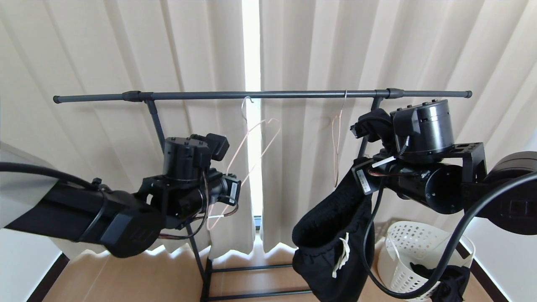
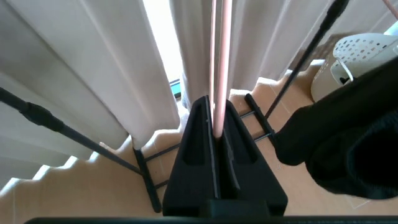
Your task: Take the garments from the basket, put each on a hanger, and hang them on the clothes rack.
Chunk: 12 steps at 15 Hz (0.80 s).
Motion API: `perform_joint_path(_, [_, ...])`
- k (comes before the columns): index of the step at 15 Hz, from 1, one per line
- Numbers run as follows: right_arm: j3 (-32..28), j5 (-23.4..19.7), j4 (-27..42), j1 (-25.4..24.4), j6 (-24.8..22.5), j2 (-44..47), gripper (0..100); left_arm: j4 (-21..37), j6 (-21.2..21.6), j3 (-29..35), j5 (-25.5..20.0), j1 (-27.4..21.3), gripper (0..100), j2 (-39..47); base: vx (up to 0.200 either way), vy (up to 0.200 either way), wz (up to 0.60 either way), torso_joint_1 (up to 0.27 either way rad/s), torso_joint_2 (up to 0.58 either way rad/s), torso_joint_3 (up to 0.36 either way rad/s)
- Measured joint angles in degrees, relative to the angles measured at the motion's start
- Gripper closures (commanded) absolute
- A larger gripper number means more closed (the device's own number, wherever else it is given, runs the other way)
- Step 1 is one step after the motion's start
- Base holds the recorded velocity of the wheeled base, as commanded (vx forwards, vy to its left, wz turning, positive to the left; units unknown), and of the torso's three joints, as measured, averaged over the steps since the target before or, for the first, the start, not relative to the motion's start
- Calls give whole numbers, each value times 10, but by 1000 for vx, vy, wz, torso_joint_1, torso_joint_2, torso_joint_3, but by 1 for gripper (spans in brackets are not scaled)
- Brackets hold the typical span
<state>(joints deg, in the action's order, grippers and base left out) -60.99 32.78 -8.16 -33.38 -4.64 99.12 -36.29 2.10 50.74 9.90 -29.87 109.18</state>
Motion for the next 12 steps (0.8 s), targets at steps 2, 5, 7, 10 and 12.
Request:
perform_joint_path(2, [0, 0, -6, 0, 0, 5, 100, -73, 21, -70, -17, 1, 100, -18, 0, 0, 0, 0, 0, 0])
perform_joint_path(5, [0, 5, -7, 1, 0, 13, 100, -157, 47, -146, -62, 2, 100, -30, 0, 0, 0, 0, 0, 0])
perform_joint_path(7, [0, 7, -7, 7, 0, 17, 100, -199, 61, -186, -93, 11, 100, -33, 0, 0, 0, 0, 0, 0])
perform_joint_path(10, [-1, 9, -8, 24, 0, 22, 100, -267, 70, -234, -127, 26, 100, -29, 0, 0, 0, 0, 0, 0])
perform_joint_path(12, [-3, 10, -8, 32, -1, 25, 100, -326, 92, -262, -142, 31, 100, -18, 0, 0, 0, 0, 0, 0])
